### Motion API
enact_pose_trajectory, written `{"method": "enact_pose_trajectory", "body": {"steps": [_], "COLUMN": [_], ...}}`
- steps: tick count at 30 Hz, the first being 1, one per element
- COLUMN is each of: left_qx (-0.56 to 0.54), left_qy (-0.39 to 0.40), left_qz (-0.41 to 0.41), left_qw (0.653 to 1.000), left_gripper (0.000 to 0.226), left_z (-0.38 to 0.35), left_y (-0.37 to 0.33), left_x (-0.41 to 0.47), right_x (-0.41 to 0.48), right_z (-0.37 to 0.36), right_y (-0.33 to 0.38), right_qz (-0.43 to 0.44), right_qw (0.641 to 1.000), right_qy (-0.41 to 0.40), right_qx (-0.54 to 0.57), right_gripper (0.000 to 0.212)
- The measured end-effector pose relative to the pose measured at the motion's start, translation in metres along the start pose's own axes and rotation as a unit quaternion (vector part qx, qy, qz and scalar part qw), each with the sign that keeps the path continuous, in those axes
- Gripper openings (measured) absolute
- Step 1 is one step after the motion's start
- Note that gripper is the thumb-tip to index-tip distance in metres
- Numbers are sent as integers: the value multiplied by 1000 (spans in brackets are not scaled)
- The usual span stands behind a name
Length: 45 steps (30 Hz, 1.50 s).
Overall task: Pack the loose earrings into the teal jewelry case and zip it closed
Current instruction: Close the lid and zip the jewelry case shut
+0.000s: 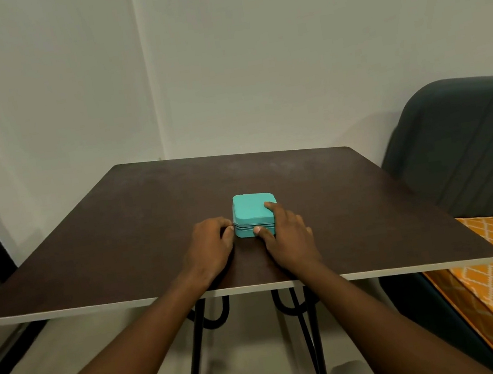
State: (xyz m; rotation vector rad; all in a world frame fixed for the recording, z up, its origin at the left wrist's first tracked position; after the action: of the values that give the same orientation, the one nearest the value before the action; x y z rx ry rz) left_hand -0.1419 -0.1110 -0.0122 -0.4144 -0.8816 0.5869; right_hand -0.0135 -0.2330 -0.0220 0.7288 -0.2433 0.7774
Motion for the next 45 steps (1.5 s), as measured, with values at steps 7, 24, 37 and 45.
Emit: {"method": "enact_pose_trajectory", "body": {"steps": [7, 24, 37, 45], "left_qx": [-7, -48, -167, -248], "left_qy": [-16, -50, -100, -22], "left_qz": [6, 0, 89, 194], "left_qw": [1000, 998, 977, 949], "left_gripper": [25, 23, 16, 65], "left_z": [0, -5, -2, -32], "left_y": [-2, -26, -7, 14], "left_x": [-7, -26, -6, 22], "right_x": [-1, -1, -2, -7], "right_z": [1, -3, 10, 14], "right_y": [2, -2, -15, -10], "right_qz": [4, 21, -51, -33], "right_qw": [1000, 1000, 987, 997], "right_qy": [-2, 6, -30, -34], "right_qx": [-8, -15, 153, 63], "right_gripper": [63, 63, 66, 35]}}
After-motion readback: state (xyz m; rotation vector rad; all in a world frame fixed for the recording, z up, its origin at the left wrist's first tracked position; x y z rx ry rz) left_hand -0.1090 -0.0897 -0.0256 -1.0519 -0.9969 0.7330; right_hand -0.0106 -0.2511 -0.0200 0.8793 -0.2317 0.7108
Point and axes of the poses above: each hand's wrist, its own x-axis towards the middle knuckle, its own z-axis out of the back of the hand, y = z × x, the point moved 8 cm from there along x, towards the middle knuckle, and after that the axes turned 12 degrees about -y, right-handed, at the moved point
